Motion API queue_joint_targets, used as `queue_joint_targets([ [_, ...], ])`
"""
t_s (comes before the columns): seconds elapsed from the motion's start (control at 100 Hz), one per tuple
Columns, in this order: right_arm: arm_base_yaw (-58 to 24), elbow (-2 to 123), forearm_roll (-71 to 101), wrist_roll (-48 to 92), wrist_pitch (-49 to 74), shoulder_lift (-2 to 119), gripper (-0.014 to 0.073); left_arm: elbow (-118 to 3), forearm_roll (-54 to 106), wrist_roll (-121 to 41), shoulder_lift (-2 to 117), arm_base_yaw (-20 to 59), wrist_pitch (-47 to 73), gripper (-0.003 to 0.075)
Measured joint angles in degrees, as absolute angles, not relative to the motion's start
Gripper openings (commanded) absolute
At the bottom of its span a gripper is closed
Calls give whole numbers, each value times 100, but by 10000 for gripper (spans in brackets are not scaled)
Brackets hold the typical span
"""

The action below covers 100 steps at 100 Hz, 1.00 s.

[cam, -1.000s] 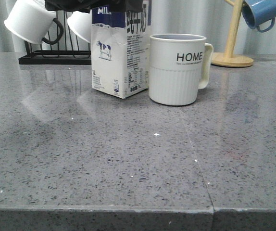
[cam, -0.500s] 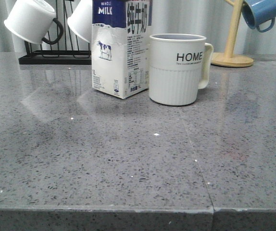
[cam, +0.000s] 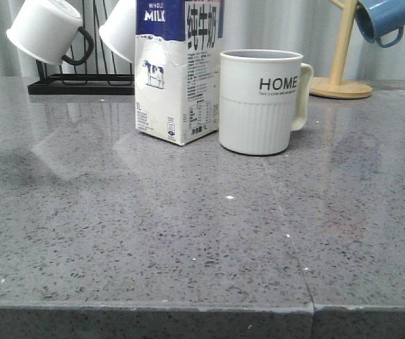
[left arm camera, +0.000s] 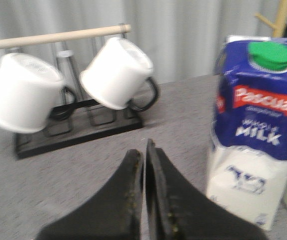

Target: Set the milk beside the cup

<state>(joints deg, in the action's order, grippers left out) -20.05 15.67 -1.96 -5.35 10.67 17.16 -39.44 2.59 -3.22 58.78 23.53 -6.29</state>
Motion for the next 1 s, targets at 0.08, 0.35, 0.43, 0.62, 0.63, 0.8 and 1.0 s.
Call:
queue_joint_targets([
  [0.08,-2005,1567,-196,-535,1067,1716,-66,-3756,259,-322,5522,2101,-388,-20],
  [0.35,-2005,1567,-196,-535,1067,1716,-66,-2954,259,-322,4136,1283,0,-20],
  [0.43,-2005,1567,-196,-535,1067,1716,-66,-2727,259,-322,3707,1058,68,-20],
  [0.62,-2005,1567,-196,-535,1067,1716,-66,-2297,259,-322,2688,496,493,-20],
  [0.63,-2005,1567,-196,-535,1067,1716,-66,-2265,259,-322,2653,460,516,-20],
  [0.8,-2005,1567,-196,-535,1067,1716,-66,-1854,297,-322,1814,215,576,-20],
  [1.0,-2005,1567,-196,-535,1067,1716,-66,-1363,374,-322,922,206,576,-20],
])
